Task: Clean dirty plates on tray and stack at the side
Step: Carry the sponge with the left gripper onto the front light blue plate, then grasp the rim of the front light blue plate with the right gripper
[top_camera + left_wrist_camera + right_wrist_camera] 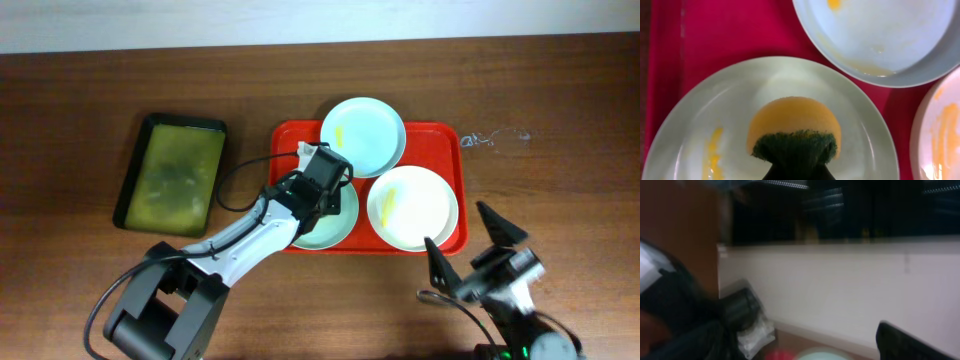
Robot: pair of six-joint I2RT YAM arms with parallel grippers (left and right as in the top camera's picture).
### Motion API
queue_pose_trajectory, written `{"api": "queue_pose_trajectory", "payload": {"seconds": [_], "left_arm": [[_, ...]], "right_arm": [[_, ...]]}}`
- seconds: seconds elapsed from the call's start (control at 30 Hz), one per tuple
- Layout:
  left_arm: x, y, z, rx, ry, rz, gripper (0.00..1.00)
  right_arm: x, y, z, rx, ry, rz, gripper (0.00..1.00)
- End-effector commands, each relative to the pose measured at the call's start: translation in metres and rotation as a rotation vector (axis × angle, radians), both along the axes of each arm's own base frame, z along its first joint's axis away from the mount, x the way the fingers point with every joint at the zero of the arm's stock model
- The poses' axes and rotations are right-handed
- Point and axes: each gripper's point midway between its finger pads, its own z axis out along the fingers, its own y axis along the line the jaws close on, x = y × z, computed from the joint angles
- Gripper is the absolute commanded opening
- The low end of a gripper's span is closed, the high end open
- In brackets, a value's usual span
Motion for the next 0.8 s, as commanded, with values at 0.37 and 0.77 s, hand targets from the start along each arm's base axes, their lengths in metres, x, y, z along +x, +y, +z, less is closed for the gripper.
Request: {"api": "queue_pose_trajectory", "payload": {"seconds": [0.37, 0.77], "left_arm": [[0.006, 0.002, 0.013, -0.004, -0.043, 0.022, 0.0], [-0.017, 0.023, -0.004, -0.035, 0.093, 0.239, 0.0]], "right_arm": [[0.165, 0.032, -0.079, -0.003, 1.519, 0.321, 0.9], [0.181, 0.111, -0.227, -0.369, 1.712, 0.195, 0.42]]}}
